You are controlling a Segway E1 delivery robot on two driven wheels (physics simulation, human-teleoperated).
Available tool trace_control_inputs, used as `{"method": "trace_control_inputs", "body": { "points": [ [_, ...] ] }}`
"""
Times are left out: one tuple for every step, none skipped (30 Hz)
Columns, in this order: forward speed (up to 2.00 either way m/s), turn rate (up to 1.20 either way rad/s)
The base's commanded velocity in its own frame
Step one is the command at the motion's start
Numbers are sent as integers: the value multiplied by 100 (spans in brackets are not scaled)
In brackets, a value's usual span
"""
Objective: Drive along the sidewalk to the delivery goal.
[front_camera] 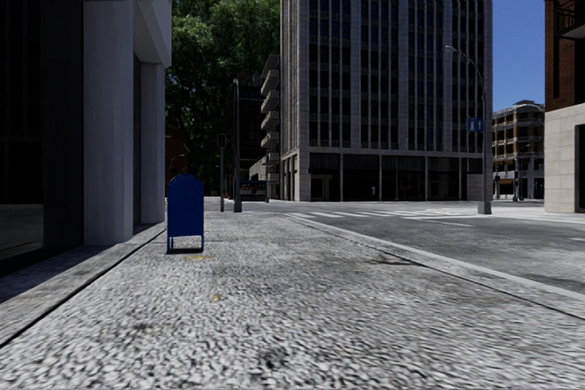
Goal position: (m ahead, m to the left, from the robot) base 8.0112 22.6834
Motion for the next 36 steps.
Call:
{"method": "trace_control_inputs", "body": {
  "points": [
    [200,0],
    [200,0],
    [200,0],
    [200,0],
    [200,0],
    [200,0],
    [200,0],
    [200,0],
    [200,0],
    [200,0],
    [200,0],
    [200,0],
    [200,0],
    [200,0],
    [200,0],
    [200,0],
    [200,0],
    [200,0],
    [200,4],
    [200,6],
    [200,12],
    [200,18],
    [200,20],
    [200,20],
    [200,20],
    [200,21],
    [200,21],
    [200,21],
    [200,21],
    [200,21],
    [200,21],
    [200,22],
    [200,25],
    [200,27],
    [200,27],
    [200,28]
  ]
}}
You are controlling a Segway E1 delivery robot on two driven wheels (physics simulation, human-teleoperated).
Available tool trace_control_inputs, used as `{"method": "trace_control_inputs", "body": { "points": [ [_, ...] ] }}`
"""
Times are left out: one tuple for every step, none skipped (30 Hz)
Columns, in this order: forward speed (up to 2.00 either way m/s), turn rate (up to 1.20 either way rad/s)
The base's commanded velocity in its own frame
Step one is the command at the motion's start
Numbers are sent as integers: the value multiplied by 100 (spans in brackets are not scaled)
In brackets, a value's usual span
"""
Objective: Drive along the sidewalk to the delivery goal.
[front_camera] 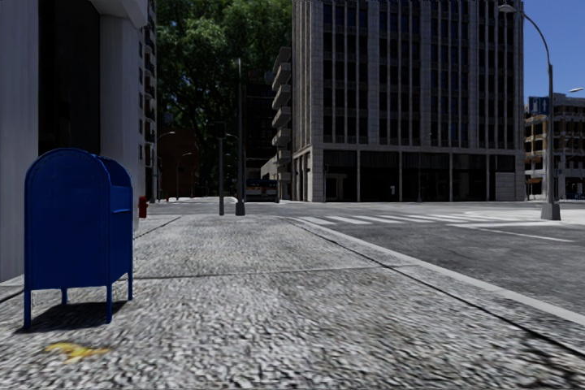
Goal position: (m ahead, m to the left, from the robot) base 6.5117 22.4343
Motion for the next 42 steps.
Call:
{"method": "trace_control_inputs", "body": {
  "points": [
    [200,28],
    [200,28],
    [200,30],
    [200,32],
    [200,34],
    [200,35],
    [200,36],
    [200,36],
    [200,36],
    [200,36],
    [200,36],
    [200,36],
    [200,36],
    [200,36],
    [200,36],
    [200,36],
    [200,36],
    [200,36],
    [200,36],
    [200,36],
    [200,36],
    [200,36],
    [200,36],
    [200,36],
    [200,36],
    [200,36],
    [200,36],
    [200,36],
    [200,36],
    [200,36],
    [200,36],
    [200,36],
    [200,31],
    [200,31],
    [200,23],
    [200,0],
    [200,0],
    [200,0],
    [200,0],
    [200,0],
    [200,0],
    [200,0]
  ]
}}
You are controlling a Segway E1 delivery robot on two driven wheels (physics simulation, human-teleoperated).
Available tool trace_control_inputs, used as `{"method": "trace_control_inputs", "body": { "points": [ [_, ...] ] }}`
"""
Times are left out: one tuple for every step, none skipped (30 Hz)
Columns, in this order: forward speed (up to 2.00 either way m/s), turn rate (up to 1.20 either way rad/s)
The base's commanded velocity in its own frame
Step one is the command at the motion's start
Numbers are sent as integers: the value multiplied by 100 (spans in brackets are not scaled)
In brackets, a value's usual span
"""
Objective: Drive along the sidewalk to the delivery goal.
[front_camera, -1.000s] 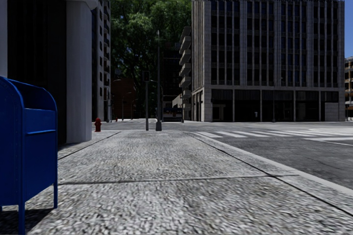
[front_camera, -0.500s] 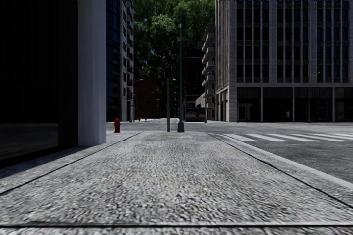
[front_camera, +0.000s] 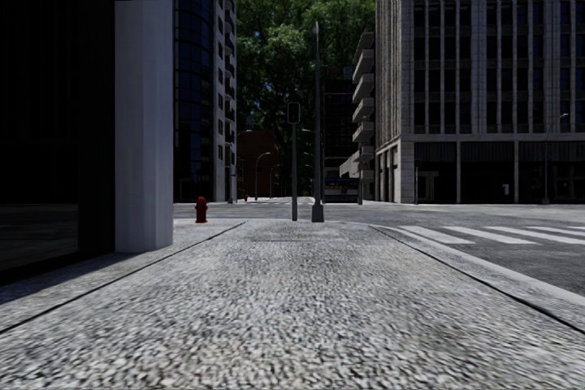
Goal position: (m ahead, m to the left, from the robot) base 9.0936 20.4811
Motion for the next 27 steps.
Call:
{"method": "trace_control_inputs", "body": {
  "points": [
    [200,0],
    [200,0],
    [200,0],
    [200,0],
    [200,0],
    [200,0],
    [200,0],
    [200,0],
    [200,0],
    [200,0],
    [200,0],
    [200,0],
    [200,0],
    [200,0],
    [200,0],
    [200,0],
    [200,0],
    [200,0],
    [200,0],
    [200,0],
    [200,0],
    [200,0],
    [200,0],
    [200,0],
    [200,0],
    [200,0],
    [200,0]
  ]
}}
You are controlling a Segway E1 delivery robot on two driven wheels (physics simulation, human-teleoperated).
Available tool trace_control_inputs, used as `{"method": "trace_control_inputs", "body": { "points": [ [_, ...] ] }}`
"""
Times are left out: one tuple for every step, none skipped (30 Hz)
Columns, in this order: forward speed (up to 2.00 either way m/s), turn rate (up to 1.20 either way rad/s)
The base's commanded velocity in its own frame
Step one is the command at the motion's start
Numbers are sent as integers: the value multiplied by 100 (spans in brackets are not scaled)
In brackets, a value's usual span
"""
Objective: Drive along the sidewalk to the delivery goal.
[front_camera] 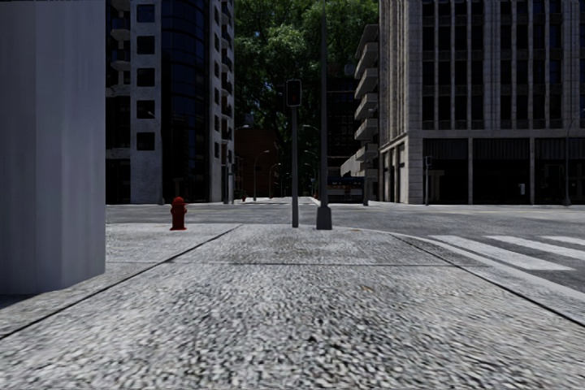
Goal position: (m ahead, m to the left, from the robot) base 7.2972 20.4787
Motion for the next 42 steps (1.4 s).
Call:
{"method": "trace_control_inputs", "body": {
  "points": [
    [200,0],
    [200,0],
    [200,0],
    [200,0],
    [200,0],
    [200,0],
    [200,0],
    [200,0],
    [200,0],
    [200,0],
    [200,7],
    [200,17],
    [200,24],
    [200,27],
    [200,28],
    [200,33],
    [200,33],
    [200,35],
    [200,38],
    [200,39],
    [200,40],
    [200,40],
    [200,40],
    [200,40],
    [200,40],
    [200,40],
    [200,40],
    [200,40],
    [200,40],
    [200,40],
    [200,40],
    [200,45],
    [200,48],
    [200,48],
    [200,48],
    [200,48],
    [200,48],
    [200,48],
    [200,48],
    [200,48],
    [200,48],
    [200,48]
  ]
}}
